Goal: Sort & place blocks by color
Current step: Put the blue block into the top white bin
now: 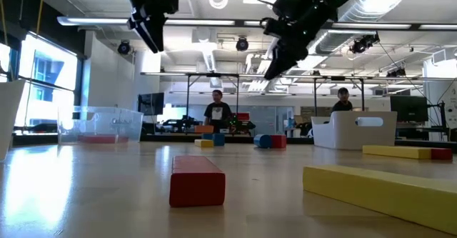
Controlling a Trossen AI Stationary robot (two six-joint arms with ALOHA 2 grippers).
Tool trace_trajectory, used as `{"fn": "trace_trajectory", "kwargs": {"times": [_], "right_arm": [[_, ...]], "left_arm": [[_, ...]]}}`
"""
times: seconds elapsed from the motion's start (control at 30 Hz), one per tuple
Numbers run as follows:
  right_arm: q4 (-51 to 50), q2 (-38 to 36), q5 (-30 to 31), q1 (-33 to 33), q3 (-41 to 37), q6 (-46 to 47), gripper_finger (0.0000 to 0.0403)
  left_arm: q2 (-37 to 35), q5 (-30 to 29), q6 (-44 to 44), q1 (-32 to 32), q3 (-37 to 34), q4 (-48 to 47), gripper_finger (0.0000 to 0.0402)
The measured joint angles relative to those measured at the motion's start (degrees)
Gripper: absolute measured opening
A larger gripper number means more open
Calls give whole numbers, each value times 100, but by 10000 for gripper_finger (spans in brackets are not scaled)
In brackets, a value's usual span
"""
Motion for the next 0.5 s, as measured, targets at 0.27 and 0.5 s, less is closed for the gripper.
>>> {"fn": "trace_trajectory", "kwargs": {"times": [0.27, 0.5], "right_arm": [[-335, 621, 104, 271, 0, -1539, 177], [-228, 1086, 485, 499, 0, -1013, 177]], "left_arm": [[4, 2, -43, -52, -70, -3, 202], [7, 4, -41, -88, -70, -3, 202]]}}
